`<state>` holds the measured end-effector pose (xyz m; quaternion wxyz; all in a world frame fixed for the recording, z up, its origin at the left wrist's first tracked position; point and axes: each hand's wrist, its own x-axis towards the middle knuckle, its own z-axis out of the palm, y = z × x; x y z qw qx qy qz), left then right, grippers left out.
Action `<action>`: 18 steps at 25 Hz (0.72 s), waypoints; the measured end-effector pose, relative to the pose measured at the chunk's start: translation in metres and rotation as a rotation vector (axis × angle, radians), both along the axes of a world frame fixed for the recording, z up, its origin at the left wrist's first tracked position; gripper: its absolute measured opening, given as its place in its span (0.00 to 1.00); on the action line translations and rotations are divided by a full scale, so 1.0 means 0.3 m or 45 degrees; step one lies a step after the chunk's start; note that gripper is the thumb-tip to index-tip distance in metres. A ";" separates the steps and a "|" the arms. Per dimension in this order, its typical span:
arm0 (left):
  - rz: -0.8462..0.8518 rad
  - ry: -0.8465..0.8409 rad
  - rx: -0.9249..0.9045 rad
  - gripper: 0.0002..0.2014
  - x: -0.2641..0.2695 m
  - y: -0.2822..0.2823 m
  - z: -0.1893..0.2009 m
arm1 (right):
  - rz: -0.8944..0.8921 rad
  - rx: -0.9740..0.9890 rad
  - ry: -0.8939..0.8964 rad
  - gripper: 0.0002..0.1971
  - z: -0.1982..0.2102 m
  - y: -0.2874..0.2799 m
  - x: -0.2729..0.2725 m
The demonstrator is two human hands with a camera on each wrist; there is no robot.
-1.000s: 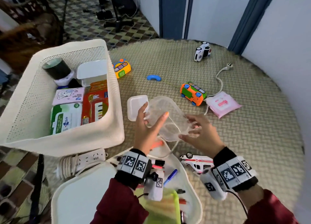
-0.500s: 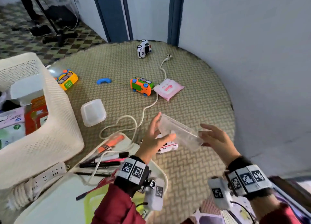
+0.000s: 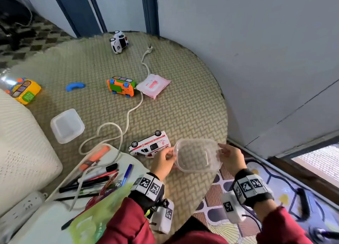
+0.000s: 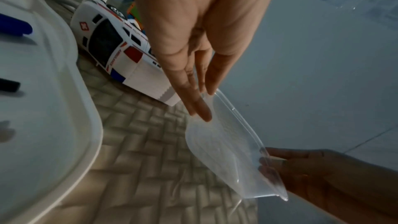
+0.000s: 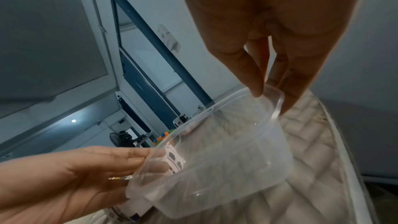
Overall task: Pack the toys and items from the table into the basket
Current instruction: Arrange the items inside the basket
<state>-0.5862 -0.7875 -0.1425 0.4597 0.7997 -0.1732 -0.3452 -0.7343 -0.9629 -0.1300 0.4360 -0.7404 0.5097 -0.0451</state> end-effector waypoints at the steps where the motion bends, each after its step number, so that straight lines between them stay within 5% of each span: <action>1: -0.007 -0.001 0.004 0.15 -0.004 -0.001 -0.001 | 0.000 0.016 0.009 0.17 -0.001 0.000 0.002; 6: 0.080 -0.109 -0.059 0.14 0.012 0.024 0.047 | 0.063 -0.110 0.067 0.19 0.036 0.008 0.060; 10: 0.359 -0.244 -0.235 0.09 0.121 0.098 0.136 | 0.235 -0.332 -0.141 0.18 0.145 0.063 0.235; 18: 1.073 -0.353 -0.301 0.11 0.512 0.413 0.179 | 0.862 0.115 -0.442 0.12 0.212 0.455 0.915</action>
